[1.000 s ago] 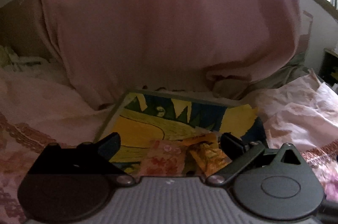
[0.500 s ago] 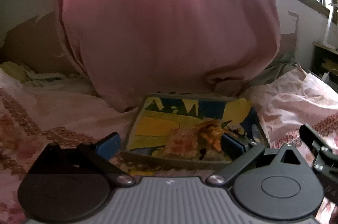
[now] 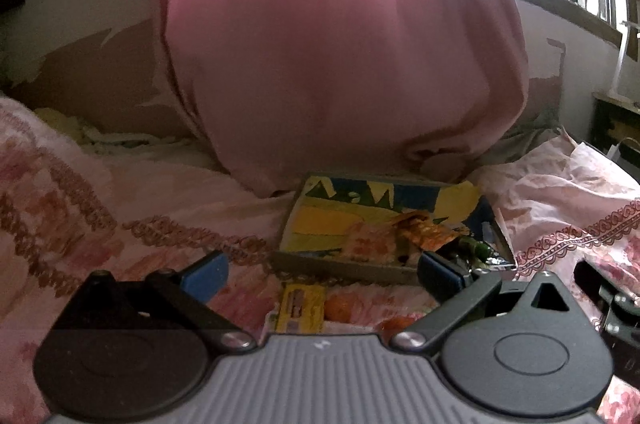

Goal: Organize snacks
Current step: 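Withdraw both open grippers from the box back over the bedspread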

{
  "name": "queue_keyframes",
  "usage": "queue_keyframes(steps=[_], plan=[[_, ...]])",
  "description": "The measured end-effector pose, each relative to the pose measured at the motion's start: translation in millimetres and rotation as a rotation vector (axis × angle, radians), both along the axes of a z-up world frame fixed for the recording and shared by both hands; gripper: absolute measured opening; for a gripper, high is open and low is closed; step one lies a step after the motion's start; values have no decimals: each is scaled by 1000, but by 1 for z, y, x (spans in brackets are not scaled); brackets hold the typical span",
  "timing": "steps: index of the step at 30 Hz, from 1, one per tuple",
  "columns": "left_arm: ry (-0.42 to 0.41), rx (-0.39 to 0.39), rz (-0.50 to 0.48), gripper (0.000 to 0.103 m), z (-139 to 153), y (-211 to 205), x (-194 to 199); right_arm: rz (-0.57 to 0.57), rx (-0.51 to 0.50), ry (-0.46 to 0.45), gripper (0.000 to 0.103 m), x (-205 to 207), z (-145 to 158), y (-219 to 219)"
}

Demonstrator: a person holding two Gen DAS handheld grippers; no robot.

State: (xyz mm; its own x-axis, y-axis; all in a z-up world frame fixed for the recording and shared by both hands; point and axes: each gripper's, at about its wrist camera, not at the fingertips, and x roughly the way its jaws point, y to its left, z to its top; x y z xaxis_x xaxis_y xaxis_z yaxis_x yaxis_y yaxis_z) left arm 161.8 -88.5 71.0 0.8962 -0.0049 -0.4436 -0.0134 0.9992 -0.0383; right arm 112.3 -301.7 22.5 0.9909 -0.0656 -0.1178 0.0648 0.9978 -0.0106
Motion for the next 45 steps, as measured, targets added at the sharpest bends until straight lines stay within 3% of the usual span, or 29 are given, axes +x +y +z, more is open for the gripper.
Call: queue_keyframes(steps=[8,27,45], plan=[[21,-93,52,103,-20,26,-33,38,5,79,102,-32,-21,21],[106,56,97,103,-94,55,-70,51,63,290,102,-53,-55,42],[186,75,171,103,-111,73,-57,145,-1,396,102,-31,-75,71]])
